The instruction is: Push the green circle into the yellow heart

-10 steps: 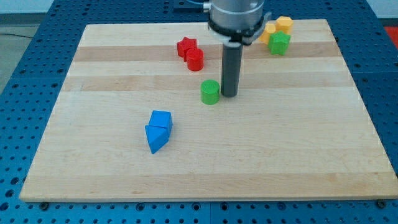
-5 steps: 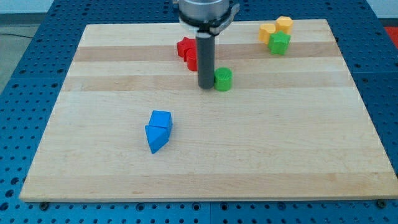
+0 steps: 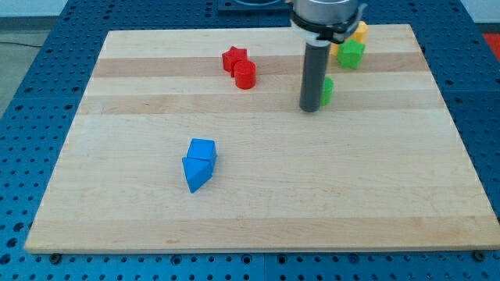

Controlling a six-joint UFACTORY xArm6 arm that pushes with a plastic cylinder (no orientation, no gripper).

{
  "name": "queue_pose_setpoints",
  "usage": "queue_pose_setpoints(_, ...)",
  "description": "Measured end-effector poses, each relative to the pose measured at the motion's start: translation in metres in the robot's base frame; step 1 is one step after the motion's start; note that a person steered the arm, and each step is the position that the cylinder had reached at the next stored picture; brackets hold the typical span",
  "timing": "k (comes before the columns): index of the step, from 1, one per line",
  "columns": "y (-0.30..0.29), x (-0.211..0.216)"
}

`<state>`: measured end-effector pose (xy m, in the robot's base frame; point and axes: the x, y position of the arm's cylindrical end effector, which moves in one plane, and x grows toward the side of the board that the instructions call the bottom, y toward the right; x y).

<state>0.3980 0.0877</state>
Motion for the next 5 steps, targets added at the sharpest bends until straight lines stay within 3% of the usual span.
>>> queue_pose_setpoints(1, 0.011, -0.02)
queue_pose_setpoints(2, 0.014, -0.066)
queue_pose_setpoints(4, 0.027, -0.103)
queue_pose_setpoints(5, 0.001, -0.042)
